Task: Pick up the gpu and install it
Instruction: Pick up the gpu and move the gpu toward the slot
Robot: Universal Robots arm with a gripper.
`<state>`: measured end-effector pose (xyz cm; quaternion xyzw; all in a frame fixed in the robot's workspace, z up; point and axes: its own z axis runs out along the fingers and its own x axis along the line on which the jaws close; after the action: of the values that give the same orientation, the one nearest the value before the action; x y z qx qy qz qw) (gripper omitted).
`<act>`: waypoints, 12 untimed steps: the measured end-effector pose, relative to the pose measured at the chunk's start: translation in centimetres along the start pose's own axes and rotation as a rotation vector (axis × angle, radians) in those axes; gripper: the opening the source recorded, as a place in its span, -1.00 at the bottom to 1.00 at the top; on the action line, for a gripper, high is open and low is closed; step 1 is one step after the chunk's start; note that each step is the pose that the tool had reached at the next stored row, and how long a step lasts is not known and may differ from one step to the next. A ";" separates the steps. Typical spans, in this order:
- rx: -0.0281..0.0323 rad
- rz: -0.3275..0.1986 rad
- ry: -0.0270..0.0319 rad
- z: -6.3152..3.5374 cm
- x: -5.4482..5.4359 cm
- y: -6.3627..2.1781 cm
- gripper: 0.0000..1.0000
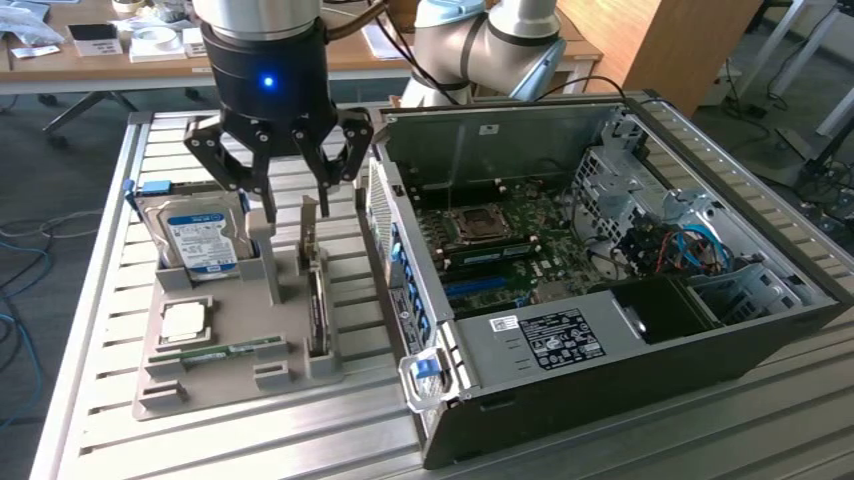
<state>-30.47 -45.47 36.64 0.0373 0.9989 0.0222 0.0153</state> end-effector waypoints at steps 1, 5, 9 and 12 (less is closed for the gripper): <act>-0.0001 0.000 0.0000 0.05 0.0 0.00 0.06; 0.0001 0.000 0.0002 0.11 0.0 0.00 0.06; 0.0000 0.000 0.0000 0.12 0.0 -0.01 0.06; -0.0001 0.000 0.0000 0.12 0.0 0.00 0.06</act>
<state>-30.47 -45.47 36.52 0.0373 0.9989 0.0222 0.0153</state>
